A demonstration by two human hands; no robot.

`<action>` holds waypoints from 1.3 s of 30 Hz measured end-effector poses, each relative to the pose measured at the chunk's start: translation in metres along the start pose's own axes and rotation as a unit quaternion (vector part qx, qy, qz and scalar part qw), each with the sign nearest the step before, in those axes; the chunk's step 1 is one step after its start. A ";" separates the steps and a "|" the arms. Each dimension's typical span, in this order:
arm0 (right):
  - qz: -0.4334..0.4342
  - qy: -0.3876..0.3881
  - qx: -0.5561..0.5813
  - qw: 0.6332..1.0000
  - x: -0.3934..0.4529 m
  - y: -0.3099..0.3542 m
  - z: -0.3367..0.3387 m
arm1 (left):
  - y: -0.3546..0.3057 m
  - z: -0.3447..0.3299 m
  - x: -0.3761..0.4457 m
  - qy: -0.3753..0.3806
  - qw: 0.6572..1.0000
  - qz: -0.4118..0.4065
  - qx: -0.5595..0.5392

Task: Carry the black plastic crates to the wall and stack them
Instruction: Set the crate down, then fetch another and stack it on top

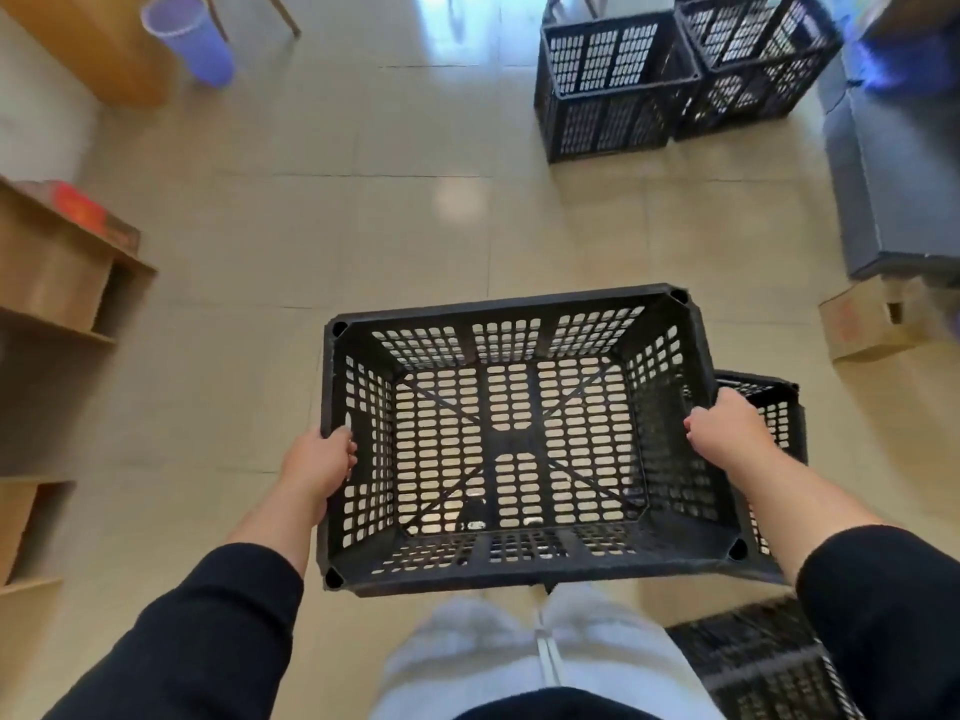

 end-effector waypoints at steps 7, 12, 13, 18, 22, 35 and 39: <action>0.125 0.036 -0.141 0.981 -0.048 0.077 -0.023 | 0.094 0.031 -0.083 -0.105 0.987 0.029 -0.115; 0.189 0.066 -0.232 0.952 -0.088 0.120 -0.081 | 0.179 0.053 -0.147 -0.177 0.963 0.049 -0.196; 0.201 0.075 -0.249 0.944 -0.101 0.128 -0.096 | 0.200 0.059 -0.159 -0.192 0.957 0.056 -0.212; 0.269 0.123 -0.319 0.901 -0.172 0.160 -0.188 | 0.301 0.091 -0.224 -0.241 0.919 0.087 -0.299; 0.322 0.142 -0.374 0.858 -0.243 0.170 -0.273 | 0.386 0.121 -0.273 -0.274 0.890 0.102 -0.350; 0.423 0.174 -0.473 0.754 -0.460 0.147 -0.517 | 0.621 0.213 -0.397 -0.353 0.796 0.127 -0.475; 0.456 0.183 -0.495 0.716 -0.508 0.148 -0.582 | 0.669 0.241 -0.409 -0.368 0.763 0.137 -0.514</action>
Point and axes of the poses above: each hand's wrist, its own x-axis towards the middle knuckle, its own z-axis out of the back of the hand, y = z × x, the point moved 2 cm from there along x, towards the middle knuckle, and after that the axes turned 14 degrees about y, right-handed, at the moved point
